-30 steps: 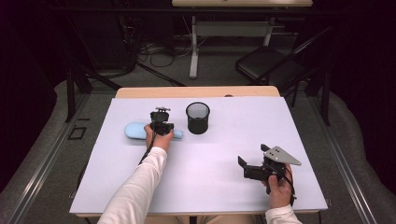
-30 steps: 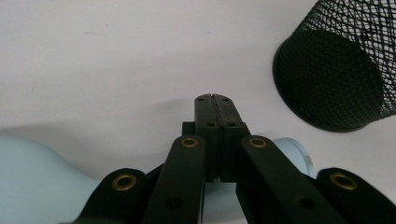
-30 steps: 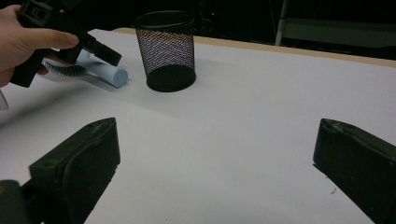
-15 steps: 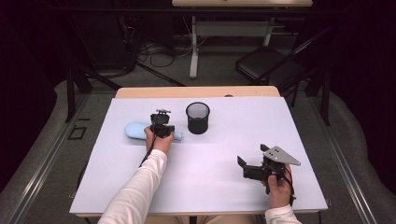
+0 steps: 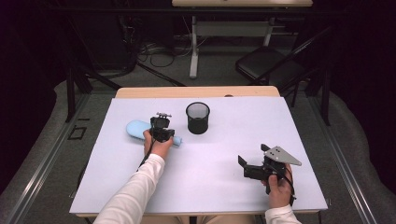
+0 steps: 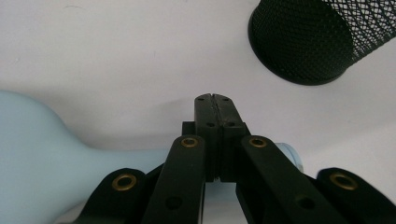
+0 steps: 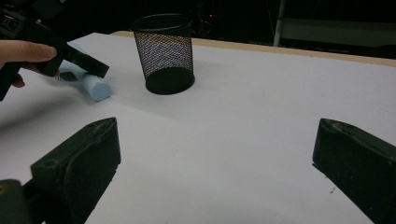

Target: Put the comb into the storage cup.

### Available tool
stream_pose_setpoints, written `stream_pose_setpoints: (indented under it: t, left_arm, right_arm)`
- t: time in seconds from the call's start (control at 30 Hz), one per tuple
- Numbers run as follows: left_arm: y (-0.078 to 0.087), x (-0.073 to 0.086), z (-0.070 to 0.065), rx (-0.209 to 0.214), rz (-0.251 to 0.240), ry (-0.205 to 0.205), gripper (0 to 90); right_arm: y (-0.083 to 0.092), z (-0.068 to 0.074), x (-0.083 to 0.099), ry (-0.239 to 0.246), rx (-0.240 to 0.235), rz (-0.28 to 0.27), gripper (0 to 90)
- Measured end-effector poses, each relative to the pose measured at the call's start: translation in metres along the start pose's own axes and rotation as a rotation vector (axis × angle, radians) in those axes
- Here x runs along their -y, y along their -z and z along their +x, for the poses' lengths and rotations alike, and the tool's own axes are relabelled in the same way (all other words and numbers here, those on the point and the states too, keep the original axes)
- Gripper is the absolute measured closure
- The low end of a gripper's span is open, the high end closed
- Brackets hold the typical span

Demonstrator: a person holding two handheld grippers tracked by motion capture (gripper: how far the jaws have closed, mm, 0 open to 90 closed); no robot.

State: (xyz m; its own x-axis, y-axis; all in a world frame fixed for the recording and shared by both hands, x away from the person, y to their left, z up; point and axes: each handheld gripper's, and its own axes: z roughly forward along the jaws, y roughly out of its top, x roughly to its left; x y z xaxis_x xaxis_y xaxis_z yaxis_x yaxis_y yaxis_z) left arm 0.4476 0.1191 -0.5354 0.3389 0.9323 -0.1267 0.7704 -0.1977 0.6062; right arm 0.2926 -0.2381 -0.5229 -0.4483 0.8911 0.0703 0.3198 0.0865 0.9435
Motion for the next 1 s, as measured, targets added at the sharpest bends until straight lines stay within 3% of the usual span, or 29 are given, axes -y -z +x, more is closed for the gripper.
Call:
stream_pose_setpoints:
  t: [1.0]
  left_arm:
    - [0.023, 0.025, 0.008, 0.049, 0.024, -0.064, 90.0]
  right_arm:
    - [-0.001, -0.002, 0.002, -0.017, 0.007, 0.010, 1.0]
